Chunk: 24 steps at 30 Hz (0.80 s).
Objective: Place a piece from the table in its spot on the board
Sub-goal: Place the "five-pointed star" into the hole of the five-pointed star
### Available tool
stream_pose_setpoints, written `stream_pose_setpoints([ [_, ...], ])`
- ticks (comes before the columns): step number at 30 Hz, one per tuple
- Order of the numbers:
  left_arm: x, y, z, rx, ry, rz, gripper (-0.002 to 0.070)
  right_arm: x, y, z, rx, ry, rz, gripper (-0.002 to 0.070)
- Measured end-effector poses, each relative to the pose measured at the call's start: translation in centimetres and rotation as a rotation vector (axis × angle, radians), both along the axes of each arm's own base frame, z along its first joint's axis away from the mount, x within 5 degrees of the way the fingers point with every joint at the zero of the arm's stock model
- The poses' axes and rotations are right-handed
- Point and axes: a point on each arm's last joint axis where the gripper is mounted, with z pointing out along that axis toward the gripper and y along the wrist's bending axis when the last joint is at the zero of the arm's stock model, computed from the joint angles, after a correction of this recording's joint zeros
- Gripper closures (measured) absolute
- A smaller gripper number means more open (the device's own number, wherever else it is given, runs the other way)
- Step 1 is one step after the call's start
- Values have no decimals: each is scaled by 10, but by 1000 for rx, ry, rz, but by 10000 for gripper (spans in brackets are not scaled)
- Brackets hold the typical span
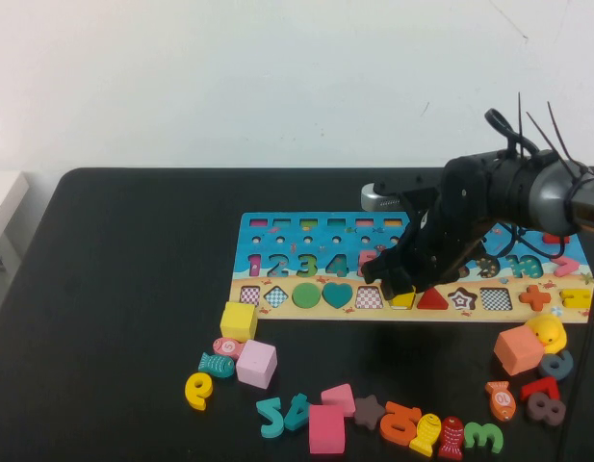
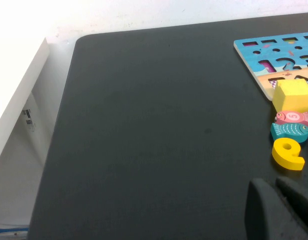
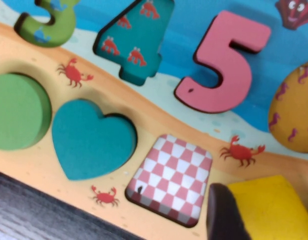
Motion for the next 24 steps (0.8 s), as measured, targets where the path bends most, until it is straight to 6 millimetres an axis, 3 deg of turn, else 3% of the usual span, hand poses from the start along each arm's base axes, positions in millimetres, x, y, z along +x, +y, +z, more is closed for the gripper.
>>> stream_pose_setpoints([
  [18,0,0,0,0,0,0,676,-1,1,0,-9,5,9,304],
  [24,0,0,0,-2,0,1,676,-2,1,0,-12,13,12,239],
])
